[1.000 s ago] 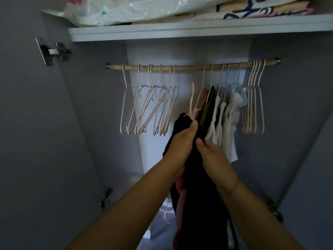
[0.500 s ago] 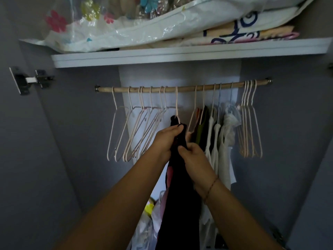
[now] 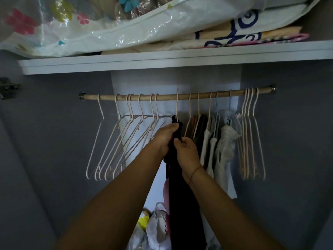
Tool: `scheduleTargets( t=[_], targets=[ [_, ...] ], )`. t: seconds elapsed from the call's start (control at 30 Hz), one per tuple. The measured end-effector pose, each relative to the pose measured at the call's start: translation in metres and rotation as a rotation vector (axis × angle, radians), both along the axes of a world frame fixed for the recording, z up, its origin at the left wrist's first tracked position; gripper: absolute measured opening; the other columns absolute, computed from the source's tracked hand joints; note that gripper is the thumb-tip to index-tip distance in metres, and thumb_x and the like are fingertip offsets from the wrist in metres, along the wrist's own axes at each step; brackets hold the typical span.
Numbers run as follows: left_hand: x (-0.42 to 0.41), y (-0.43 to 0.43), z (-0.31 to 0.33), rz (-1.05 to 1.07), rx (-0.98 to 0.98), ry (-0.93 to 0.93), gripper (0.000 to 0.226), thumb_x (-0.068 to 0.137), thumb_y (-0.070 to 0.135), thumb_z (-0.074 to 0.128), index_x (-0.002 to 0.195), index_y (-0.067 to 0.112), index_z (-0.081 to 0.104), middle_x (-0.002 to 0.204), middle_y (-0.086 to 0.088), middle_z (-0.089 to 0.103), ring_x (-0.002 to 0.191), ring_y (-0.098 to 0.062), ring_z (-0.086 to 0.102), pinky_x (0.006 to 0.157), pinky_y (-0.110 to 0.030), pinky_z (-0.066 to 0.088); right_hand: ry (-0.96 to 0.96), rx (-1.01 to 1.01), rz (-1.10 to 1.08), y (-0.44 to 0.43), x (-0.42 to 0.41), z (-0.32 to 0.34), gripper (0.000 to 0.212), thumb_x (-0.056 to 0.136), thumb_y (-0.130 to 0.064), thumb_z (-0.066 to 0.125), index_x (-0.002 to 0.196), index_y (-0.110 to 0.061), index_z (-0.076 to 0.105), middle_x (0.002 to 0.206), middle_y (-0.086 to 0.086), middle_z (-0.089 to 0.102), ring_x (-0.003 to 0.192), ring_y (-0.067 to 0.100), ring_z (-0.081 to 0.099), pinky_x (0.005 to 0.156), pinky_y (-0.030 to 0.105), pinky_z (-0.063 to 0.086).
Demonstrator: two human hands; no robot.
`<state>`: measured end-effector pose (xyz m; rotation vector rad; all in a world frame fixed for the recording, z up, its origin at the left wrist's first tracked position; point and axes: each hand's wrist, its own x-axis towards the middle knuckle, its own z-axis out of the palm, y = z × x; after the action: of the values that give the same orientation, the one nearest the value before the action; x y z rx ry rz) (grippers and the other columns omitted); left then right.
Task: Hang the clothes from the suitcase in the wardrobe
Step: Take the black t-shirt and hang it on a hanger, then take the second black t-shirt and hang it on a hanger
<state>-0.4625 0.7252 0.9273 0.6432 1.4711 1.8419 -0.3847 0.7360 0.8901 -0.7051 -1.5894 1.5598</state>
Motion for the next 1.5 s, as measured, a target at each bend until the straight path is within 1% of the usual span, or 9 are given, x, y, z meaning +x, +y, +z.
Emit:
scheduleTargets(
  t=[0.13,0.3,0.47,0.6,0.7,0.83,1.13,1.3,1.5],
  targets=[
    [-0.009,0.009,-0.017,0.012,-0.003,0.018,0.037,0.096,0.016,0.052,0.131,0.005,0.053,0.133,-0.012,0.055,0.109,-0.020,0.055,0.084,-0.024,0.044,-0.018,-0.011,0.037,0.010,-0.002,-0.015,0.020,0.097,-0.022,0.045,0.101,-0.007,0.058,0.096,0.015,0.063,0.089,0.027,0.061,0.080,0.036,0.049],
    [-0.018,0.013,-0.034,0.027,-0.015,0.079,0.040,0.094,0.019,0.056,0.132,0.008,0.054,0.133,-0.010,0.057,0.121,-0.021,0.053,0.103,-0.032,0.043,-0.041,0.034,0.071,0.016,-0.003,-0.028,0.026,0.096,-0.024,0.048,0.111,-0.003,0.057,0.087,0.002,0.059,0.078,0.011,0.055,0.064,0.019,0.040],
    [-0.015,-0.002,-0.042,0.027,-0.053,0.157,0.040,0.096,0.021,0.054,0.134,0.009,0.052,0.132,-0.005,0.057,0.119,-0.017,0.052,0.091,-0.026,0.043,-0.045,0.063,0.076,0.014,0.001,-0.038,0.031,0.094,-0.023,0.054,0.118,-0.003,0.055,0.102,0.003,0.060,0.092,0.013,0.056,0.068,0.013,0.041],
    [-0.010,-0.030,-0.054,0.035,-0.072,0.215,0.047,0.094,0.024,0.057,0.139,0.013,0.047,0.136,-0.007,0.053,0.126,-0.020,0.050,0.104,-0.031,0.041,-0.090,0.191,-0.011,0.003,-0.001,-0.046,0.033,0.089,-0.026,0.061,0.116,-0.010,0.053,0.102,0.003,0.051,0.087,0.013,0.051,0.071,0.020,0.042],
    [-0.002,-0.063,-0.064,0.045,-0.066,0.272,0.043,0.093,0.023,0.059,0.135,0.017,0.049,0.129,-0.005,0.057,0.116,-0.019,0.056,0.101,-0.031,0.042,-0.176,0.364,-0.120,-0.015,0.002,-0.057,0.052,0.084,-0.031,0.066,0.129,-0.014,0.047,0.126,0.005,0.042,0.111,0.019,0.048,0.097,0.035,0.042],
    [0.019,-0.123,-0.076,0.136,-0.102,0.364,0.040,0.092,0.020,0.061,0.131,0.017,0.052,0.106,0.003,0.060,0.091,-0.018,0.058,0.080,-0.028,0.046,-0.165,0.425,-0.107,-0.055,0.018,-0.068,0.065,0.083,-0.032,0.067,0.139,-0.016,0.038,0.142,0.010,0.032,0.132,0.026,0.033,0.109,0.042,0.032],
    [0.086,-0.326,-0.133,0.380,-0.261,0.414,0.042,0.089,0.021,0.065,0.129,0.016,0.054,0.119,-0.004,0.059,0.108,-0.015,0.056,0.089,-0.022,0.040,-0.138,0.393,0.158,-0.204,0.074,-0.113,0.075,0.078,-0.036,0.071,0.141,-0.016,0.035,0.143,0.010,0.034,0.130,0.028,0.037,0.107,0.046,0.036],
    [0.160,-0.458,-0.170,0.517,-0.341,0.388,0.047,0.087,0.014,0.066,0.131,0.009,0.053,0.113,-0.004,0.059,0.099,-0.012,0.056,0.070,-0.003,0.045,-0.095,0.384,0.336,-0.327,0.126,-0.147,0.080,0.074,-0.035,0.076,0.140,-0.015,0.036,0.139,0.010,0.039,0.128,0.026,0.040,0.106,0.046,0.036],
    [0.251,-0.608,-0.222,0.685,-0.433,0.268,0.048,0.084,0.011,0.070,0.130,0.008,0.054,0.112,-0.007,0.060,0.100,-0.015,0.059,0.085,-0.021,0.045,-0.073,0.345,0.604,-0.459,0.200,-0.190,0.080,0.074,-0.026,0.078,0.140,-0.013,0.035,0.135,0.008,0.040,0.126,0.022,0.040,0.105,0.035,0.037]
  ],
)
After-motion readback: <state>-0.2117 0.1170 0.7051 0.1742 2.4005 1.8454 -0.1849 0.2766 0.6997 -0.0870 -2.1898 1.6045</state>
